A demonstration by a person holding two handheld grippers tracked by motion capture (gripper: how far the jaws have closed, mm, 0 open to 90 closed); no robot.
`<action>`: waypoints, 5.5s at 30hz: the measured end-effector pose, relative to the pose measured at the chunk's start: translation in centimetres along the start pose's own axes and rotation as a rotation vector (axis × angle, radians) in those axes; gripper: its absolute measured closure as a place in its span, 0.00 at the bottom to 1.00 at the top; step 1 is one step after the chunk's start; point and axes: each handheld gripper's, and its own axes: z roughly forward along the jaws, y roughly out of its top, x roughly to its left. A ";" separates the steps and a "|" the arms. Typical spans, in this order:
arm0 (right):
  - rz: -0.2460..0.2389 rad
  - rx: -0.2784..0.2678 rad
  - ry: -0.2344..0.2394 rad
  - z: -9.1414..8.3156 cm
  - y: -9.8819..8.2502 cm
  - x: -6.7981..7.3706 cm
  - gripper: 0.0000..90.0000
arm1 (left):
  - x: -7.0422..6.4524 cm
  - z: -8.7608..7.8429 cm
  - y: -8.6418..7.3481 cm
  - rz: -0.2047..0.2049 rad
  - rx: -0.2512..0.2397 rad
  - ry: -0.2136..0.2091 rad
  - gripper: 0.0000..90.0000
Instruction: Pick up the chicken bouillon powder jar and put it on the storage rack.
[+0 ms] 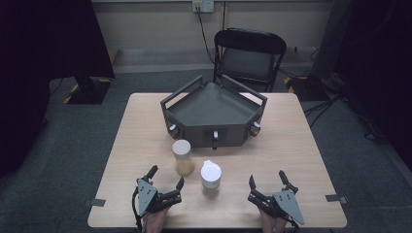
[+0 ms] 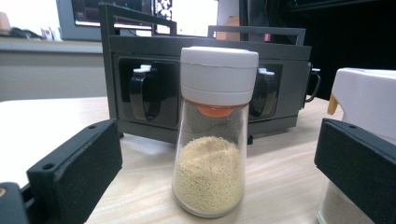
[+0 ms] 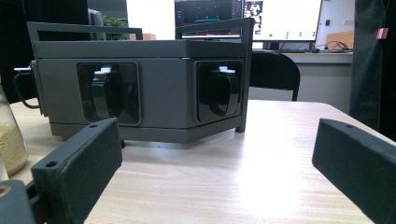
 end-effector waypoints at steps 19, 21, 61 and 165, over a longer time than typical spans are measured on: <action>0.000 0.000 0.000 0.0 0.0 0.0 0.00 | 0.3 0.5 1.2 0.018 -0.033 -0.013 0.00; 0.000 0.000 0.000 0.0 0.0 0.0 0.00 | 0.3 0.6 1.5 0.020 -0.038 -0.013 0.00; 0.000 0.000 -0.002 0.0 0.0 0.0 0.00 | 1.0 7.0 5.1 0.012 0.070 -0.077 0.11; 0.001 0.000 0.004 0.0 0.0 -0.1 0.00 | 0.8 6.3 8.3 0.069 0.059 -0.085 0.38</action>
